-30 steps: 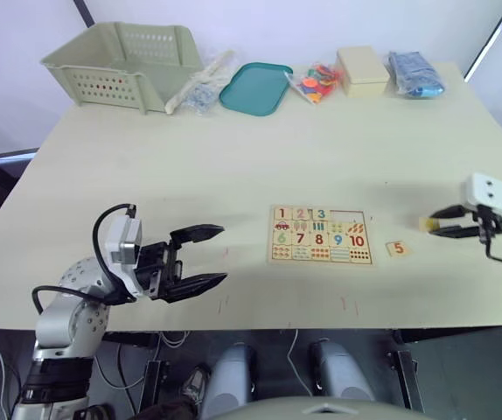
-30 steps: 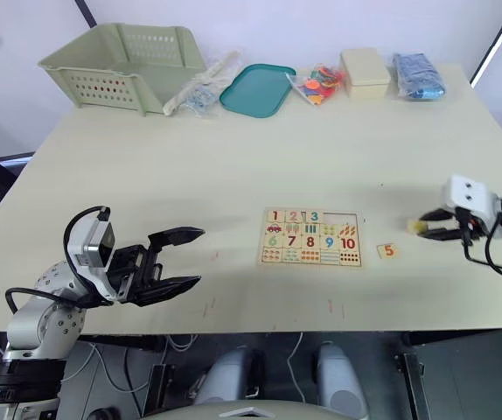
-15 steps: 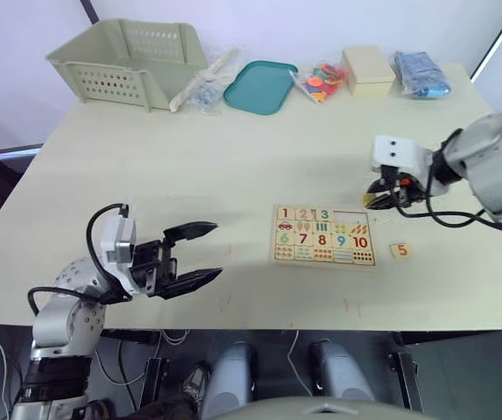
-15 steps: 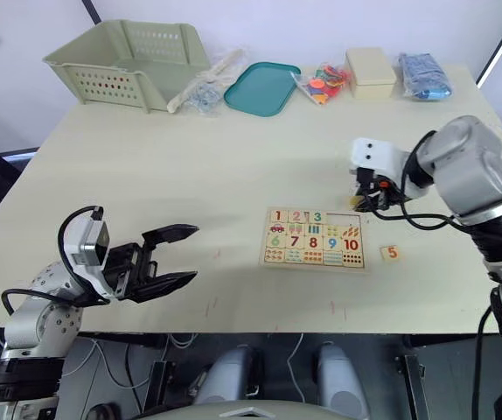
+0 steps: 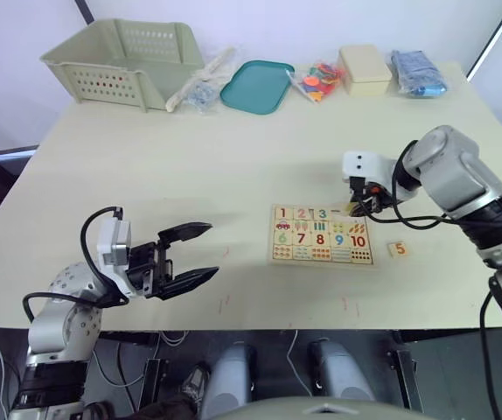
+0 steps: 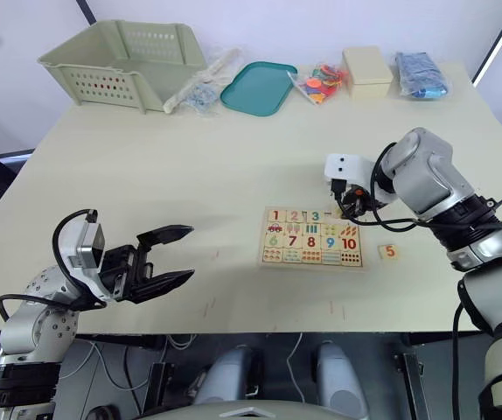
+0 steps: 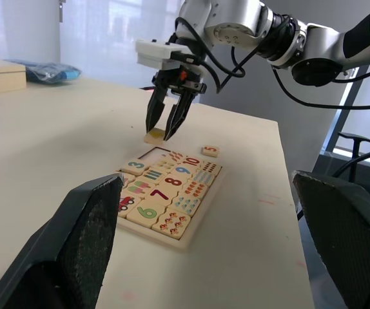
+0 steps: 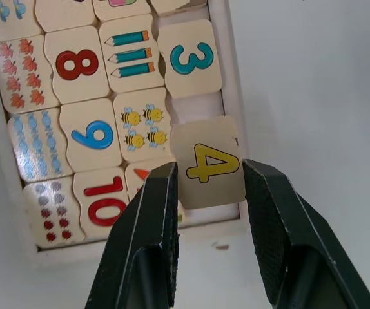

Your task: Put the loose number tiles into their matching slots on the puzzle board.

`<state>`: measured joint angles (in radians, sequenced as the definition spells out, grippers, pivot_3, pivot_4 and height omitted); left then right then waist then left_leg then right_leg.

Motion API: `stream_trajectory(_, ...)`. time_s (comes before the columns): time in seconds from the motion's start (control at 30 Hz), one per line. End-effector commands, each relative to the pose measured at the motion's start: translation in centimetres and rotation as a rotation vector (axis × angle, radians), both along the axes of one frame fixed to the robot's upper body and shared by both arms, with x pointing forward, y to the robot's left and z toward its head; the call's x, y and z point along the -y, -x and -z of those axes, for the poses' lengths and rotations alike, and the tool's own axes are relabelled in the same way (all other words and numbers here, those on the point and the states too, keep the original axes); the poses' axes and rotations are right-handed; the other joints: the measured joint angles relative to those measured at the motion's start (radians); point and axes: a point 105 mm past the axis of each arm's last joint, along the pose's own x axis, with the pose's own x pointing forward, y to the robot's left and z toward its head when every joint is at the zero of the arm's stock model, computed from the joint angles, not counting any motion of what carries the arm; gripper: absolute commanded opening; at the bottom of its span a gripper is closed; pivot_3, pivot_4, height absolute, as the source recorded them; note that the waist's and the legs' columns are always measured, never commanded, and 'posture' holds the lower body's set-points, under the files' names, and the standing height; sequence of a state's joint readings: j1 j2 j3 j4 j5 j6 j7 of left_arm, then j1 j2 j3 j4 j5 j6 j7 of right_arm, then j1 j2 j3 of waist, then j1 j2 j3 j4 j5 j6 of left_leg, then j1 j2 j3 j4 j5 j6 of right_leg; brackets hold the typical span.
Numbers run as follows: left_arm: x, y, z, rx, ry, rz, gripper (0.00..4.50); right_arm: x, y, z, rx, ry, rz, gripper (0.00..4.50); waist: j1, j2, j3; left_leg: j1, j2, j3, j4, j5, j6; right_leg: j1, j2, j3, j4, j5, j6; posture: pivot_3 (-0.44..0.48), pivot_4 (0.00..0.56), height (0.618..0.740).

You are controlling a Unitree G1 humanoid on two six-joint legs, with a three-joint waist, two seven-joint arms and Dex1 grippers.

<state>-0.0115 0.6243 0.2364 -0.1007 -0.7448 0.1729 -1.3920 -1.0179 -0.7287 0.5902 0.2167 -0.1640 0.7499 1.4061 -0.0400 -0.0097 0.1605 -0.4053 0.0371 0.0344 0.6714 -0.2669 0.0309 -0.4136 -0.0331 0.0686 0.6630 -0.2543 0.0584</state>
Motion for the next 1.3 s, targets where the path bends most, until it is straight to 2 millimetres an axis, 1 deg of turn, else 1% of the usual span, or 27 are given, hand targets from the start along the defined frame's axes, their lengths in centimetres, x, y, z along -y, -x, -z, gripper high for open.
stream_trajectory(0.03,0.0,0.3,-0.7,0.042,-0.006,-0.004,4.50,-0.2,-0.5,-0.7,0.041,0.020,-0.020,1.36,0.000,0.000,0.000,0.000,0.000,0.000,0.000,0.000,0.000,0.000,0.000,0.000,0.000,0.000,0.000,0.000,0.150,0.740)
stream_trajectory(0.43,-0.2,0.5,-0.7,0.038,-0.004,-0.017,4.50,-0.8,-0.9,0.2,0.031,0.034,-0.035,1.36,0.000,0.000,0.000,0.000,0.000,0.000,0.000,0.000,0.000,0.000,0.000,0.000,0.000,0.000,0.000,0.000,0.150,0.740)
stream_trajectory(0.77,0.0,0.4,-0.6,0.036,-0.003,-0.023,4.50,-1.3,-1.3,0.4,0.033,0.030,-0.038,1.36,-0.001,0.000,0.000,0.000,0.000,0.000,0.000,0.000,0.000,0.000,0.000,0.000,0.000,0.000,0.000,0.000,0.150,0.740)
stream_trajectory(1.07,0.0,0.5,-0.6,0.033,-0.002,-0.027,4.50,-2.0,-1.3,0.1,0.039,0.014,-0.052,1.36,-0.003,0.000,0.000,0.000,0.000,0.000,0.000,0.000,0.000,0.000,0.000,0.000,0.000,0.000,0.000,0.000,0.150,0.740)
stream_trajectory(1.3,0.0,0.6,-0.6,0.032,-0.001,-0.028,4.50,-2.1,-1.4,-0.1,0.044,0.012,-0.056,1.36,-0.002,0.000,0.000,0.000,0.000,0.000,0.000,0.000,0.000,0.000,0.000,0.000,0.000,0.000,0.000,0.000,0.150,0.740)
